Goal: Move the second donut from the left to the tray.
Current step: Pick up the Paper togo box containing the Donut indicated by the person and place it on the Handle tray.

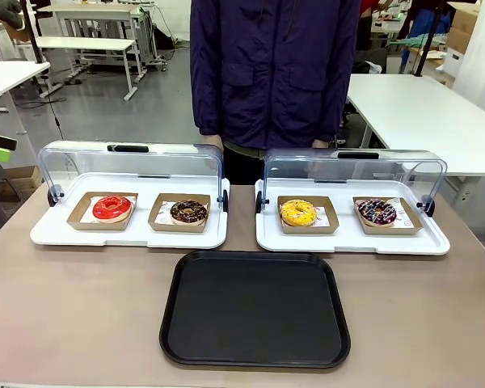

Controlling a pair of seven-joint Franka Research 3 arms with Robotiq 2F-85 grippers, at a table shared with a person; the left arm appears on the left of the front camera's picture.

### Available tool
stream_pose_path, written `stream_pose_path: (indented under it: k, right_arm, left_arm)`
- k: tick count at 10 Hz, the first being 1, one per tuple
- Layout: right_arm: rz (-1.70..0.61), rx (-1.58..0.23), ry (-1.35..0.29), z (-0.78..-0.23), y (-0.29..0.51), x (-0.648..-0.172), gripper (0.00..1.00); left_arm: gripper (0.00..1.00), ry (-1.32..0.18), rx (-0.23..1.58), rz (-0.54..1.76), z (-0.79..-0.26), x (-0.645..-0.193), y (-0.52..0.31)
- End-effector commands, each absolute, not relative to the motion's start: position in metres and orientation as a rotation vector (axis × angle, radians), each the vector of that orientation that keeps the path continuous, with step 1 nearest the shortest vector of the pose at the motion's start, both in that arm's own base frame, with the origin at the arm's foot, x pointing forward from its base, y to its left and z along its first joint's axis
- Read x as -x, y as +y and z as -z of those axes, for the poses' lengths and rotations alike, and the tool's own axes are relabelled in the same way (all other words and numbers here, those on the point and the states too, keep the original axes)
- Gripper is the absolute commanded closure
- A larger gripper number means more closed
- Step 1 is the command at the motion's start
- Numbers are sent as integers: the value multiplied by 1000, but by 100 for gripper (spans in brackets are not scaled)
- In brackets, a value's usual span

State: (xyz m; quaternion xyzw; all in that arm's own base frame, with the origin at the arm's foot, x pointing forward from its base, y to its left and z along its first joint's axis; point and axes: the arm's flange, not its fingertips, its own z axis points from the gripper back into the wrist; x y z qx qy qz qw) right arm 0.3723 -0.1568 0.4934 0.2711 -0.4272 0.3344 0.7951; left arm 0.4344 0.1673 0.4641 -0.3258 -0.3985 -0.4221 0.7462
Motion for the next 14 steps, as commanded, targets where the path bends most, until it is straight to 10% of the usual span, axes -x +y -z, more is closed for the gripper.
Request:
stream_pose_path:
  k: [1,14]
  right_arm:
    - [-734,-586,-957,-492,-157,-376,0]
    - [-734,-586,-957,-492,-157,-376,0]
  left_arm:
    - [0,-884,722,929,-465,-434,167]
    - [0,-884,722,929,-465,-434,167]
